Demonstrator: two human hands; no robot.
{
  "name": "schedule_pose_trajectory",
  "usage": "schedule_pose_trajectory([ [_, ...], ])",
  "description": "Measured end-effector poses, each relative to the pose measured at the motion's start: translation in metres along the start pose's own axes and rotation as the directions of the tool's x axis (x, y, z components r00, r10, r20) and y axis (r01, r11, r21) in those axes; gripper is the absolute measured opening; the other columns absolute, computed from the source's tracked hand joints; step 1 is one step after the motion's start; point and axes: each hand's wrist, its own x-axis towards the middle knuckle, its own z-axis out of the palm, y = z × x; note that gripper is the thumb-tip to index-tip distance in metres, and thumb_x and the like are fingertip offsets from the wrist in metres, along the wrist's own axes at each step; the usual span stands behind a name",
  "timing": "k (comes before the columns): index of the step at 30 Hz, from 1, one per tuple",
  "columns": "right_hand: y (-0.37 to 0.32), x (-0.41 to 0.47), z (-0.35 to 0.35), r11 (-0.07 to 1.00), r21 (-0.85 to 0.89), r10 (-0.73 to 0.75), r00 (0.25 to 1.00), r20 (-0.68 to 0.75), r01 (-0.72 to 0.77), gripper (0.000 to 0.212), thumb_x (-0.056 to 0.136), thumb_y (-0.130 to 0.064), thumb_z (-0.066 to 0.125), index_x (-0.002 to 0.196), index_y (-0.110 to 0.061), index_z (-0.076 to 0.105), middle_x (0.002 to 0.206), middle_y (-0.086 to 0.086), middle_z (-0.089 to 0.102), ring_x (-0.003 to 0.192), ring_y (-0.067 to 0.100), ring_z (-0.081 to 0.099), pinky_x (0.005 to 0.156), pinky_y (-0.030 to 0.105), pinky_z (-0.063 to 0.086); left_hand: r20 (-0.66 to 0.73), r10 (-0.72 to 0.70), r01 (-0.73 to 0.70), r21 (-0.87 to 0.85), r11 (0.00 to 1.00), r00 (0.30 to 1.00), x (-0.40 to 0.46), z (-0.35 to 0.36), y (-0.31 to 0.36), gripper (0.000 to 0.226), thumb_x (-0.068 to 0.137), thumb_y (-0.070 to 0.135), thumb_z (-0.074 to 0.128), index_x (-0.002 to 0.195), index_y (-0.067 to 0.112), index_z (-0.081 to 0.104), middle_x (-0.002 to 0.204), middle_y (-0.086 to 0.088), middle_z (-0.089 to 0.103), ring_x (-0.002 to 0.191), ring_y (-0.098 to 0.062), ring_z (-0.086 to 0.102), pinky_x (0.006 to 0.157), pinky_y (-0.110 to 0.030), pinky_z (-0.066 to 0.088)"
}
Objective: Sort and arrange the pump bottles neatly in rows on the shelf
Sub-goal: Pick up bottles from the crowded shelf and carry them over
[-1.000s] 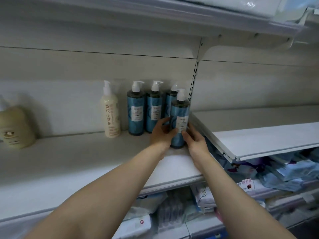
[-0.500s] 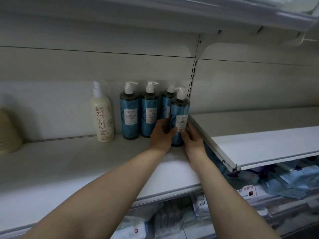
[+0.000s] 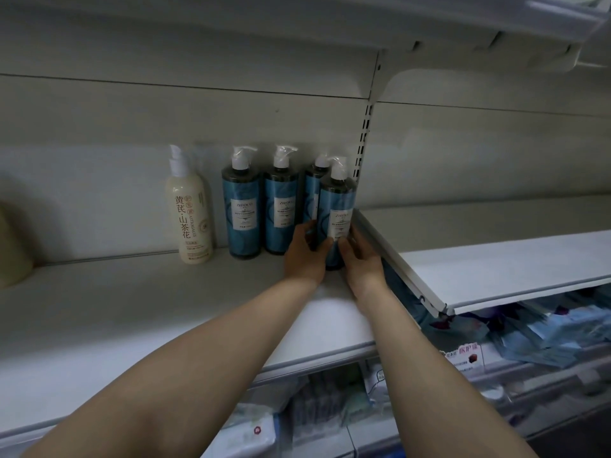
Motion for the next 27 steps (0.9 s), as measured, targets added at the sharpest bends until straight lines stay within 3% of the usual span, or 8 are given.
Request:
schedule_pose_trajectory([
  [4,-0.003,-0.003,0.0,1.0,-0.01,-0.007,1.0,-0.004,0.007,0.047,0.102,-0.012,0.057,0.148,-0.016,0.05,0.137,0.001,0.062,0.124,0.014,0.059,0.092,0.014,0.05,-0.003,-0.001,0.001,-0.006,1.0,1.0,-0.001,0.0,-0.001,0.049,0.093,0.023,0.068,0.137,0.018,0.048,0.137,-0.005,0.059,0.127,-0.018,0.055,0.096,-0.019,0.038],
  [13,-0.001,-0.003,0.002,1.0,0.016,-0.015,1.0,-0.026,0.016,0.046,0.101,-0.01,0.058,0.146,-0.015,0.051,0.137,0.007,0.062,0.124,0.019,0.06,0.108,0.034,0.047,-0.015,-0.045,0.045,-0.023,0.999,0.999,-0.003,0.002,0.004,0.048,0.094,0.024,0.067,0.138,0.019,0.049,0.138,-0.004,0.058,0.128,-0.02,0.055,0.096,-0.02,0.04],
  [21,-0.005,-0.008,0.005,1.0,-0.013,-0.012,0.999,-0.033,0.012,0.045,0.1,-0.011,0.06,0.144,-0.015,0.052,0.127,0.002,0.064,0.12,0.018,0.061,0.107,0.033,0.048,0.019,-0.083,0.084,-0.045,0.995,0.996,-0.008,-0.003,0.01,0.054,0.096,0.022,0.064,0.146,0.018,0.043,0.144,-0.006,0.054,0.132,-0.021,0.05,0.105,-0.026,0.039],
  [27,-0.006,-0.012,0.006,0.998,-0.055,-0.019,1.0,-0.021,0.018,0.042,0.101,-0.011,0.059,0.143,-0.015,0.054,0.133,0.006,0.063,0.119,0.016,0.06,0.106,0.031,0.047,-0.002,-0.108,0.108,-0.071,0.992,0.994,-0.009,-0.003,0.013,0.053,0.095,0.02,0.065,0.144,0.015,0.045,0.143,-0.009,0.054,0.131,-0.023,0.051,0.106,-0.027,0.041],
])
